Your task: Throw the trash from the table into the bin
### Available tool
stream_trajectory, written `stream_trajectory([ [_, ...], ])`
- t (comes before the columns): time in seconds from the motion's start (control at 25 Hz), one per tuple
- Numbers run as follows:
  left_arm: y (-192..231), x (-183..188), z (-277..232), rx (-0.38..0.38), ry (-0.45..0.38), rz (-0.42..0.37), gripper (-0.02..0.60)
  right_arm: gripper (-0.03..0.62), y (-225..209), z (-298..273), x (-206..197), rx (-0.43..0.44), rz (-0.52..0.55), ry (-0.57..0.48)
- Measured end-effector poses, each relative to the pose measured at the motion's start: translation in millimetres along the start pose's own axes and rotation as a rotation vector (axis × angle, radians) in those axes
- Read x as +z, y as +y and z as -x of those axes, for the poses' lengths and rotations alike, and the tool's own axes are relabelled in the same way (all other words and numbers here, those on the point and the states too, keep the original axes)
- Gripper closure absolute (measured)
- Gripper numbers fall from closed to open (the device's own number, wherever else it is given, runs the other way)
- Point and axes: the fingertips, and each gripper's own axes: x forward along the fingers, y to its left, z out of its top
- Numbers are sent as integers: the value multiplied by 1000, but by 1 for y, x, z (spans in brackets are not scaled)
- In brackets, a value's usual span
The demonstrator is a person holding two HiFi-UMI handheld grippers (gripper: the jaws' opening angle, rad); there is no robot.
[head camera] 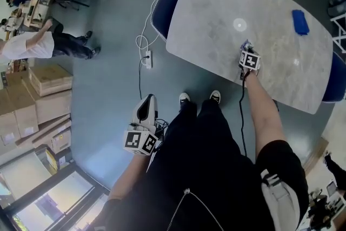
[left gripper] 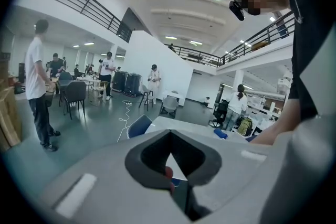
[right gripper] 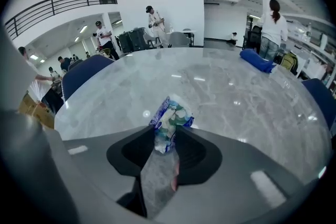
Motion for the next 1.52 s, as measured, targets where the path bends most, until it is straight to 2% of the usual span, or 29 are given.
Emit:
stream_trajectory([
  [0.12, 3, 2, 1, -2, -10, 5, 581, 500, 5, 3, -7, -11, 9, 38],
  [0.2, 6, 4, 1, -9, -20, 7, 581, 506, 10, 8, -8, -9, 1, 38],
  [0.32, 13, 11, -4, -34, -45, 7, 581, 508, 23, 27, 6, 11, -16, -19],
  [0.56, 8, 27, -8, -102, -98, -13, 581, 511, 82, 124, 63, 139, 61, -233],
  [0.84, -6, 70, -21, -235, -209, -65, 581, 511, 209, 319, 155, 391, 146, -601],
  [1.0, -16, 88, -18, -304, -255, -69, 581, 511, 262, 388, 147, 477, 144, -663],
  [1.16, -15, 93, -18, -356, -264, -56, 581, 511, 277, 413, 124, 455, 150, -666],
  [1.52, -18, 92, -18, -459, -254, -44, 581, 511, 246, 429, 106, 289, 86, -656],
])
